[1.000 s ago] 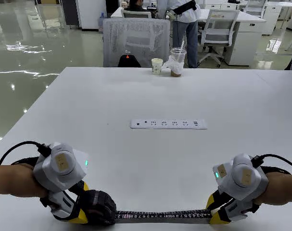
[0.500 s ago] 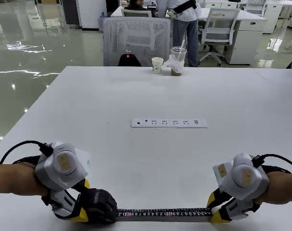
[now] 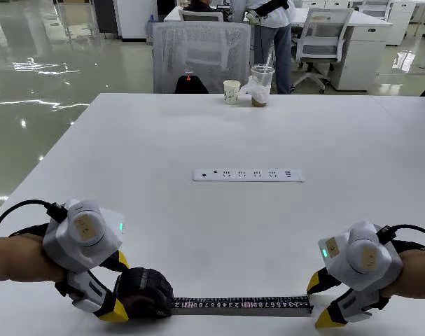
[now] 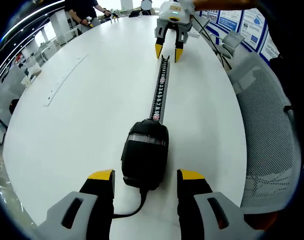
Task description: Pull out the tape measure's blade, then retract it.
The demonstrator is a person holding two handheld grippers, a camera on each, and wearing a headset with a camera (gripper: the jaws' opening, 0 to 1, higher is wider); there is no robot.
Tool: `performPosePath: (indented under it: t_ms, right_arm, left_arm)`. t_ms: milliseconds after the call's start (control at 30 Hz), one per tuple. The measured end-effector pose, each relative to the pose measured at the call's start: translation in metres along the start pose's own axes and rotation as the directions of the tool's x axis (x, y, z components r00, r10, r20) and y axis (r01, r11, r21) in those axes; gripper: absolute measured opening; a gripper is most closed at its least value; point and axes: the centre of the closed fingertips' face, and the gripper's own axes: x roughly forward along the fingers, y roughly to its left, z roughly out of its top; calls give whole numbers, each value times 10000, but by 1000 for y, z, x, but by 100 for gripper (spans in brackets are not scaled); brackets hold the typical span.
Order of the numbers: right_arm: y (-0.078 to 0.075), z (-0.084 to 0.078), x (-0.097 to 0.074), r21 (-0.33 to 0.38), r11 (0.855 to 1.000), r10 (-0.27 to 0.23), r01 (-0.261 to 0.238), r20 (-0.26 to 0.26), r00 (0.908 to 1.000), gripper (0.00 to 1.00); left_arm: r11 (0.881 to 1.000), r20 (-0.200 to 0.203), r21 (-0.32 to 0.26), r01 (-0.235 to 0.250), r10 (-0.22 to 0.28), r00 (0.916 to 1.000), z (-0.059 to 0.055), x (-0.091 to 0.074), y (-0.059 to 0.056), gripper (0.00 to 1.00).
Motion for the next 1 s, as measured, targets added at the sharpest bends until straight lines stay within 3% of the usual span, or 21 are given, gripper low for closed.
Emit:
performPosePath:
  t_ms: [500,1000]
  right_arm:
    - [14,3,-11,1171,9914,-660,580,652,9957,44]
    - [33,16,-20,2368,9665,-1325,991,1295,9827,56]
  left_arm:
    - [9919,657,-1251,-235,319,9973,-7,-10,-22,60]
    - [9760,1250,-2133,-435,714,9896,-10,-21,-40,65]
